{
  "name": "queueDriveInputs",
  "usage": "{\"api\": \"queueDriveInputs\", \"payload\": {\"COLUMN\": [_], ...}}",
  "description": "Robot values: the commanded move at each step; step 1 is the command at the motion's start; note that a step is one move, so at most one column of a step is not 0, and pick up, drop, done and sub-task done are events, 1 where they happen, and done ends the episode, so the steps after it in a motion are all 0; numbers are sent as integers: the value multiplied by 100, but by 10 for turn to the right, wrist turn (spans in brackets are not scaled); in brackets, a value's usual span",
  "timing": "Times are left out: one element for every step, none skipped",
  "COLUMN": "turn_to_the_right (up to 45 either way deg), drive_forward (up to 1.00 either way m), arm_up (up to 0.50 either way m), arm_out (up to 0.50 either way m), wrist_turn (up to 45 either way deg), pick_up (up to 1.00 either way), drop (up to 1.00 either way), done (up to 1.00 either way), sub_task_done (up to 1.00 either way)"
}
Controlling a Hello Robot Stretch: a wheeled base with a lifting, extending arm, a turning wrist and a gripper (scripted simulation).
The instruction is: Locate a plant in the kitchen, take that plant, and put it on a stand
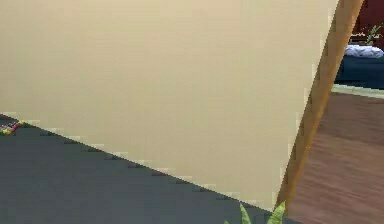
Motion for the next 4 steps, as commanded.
{"api": "queueDriveInputs", "payload": {"turn_to_the_right": [300, -450, -450, -450], "drive_forward": [0, 0, 0, 0], "arm_up": [0, 0, 0, 0], "arm_out": [0, 0, 0, 0], "wrist_turn": [0, 0, 0, 0], "pick_up": [0, 0, 0, 0], "drop": [0, 0, 0, 0], "done": [0, 0, 0, 0], "sub_task_done": [0, 0, 0, 0]}}
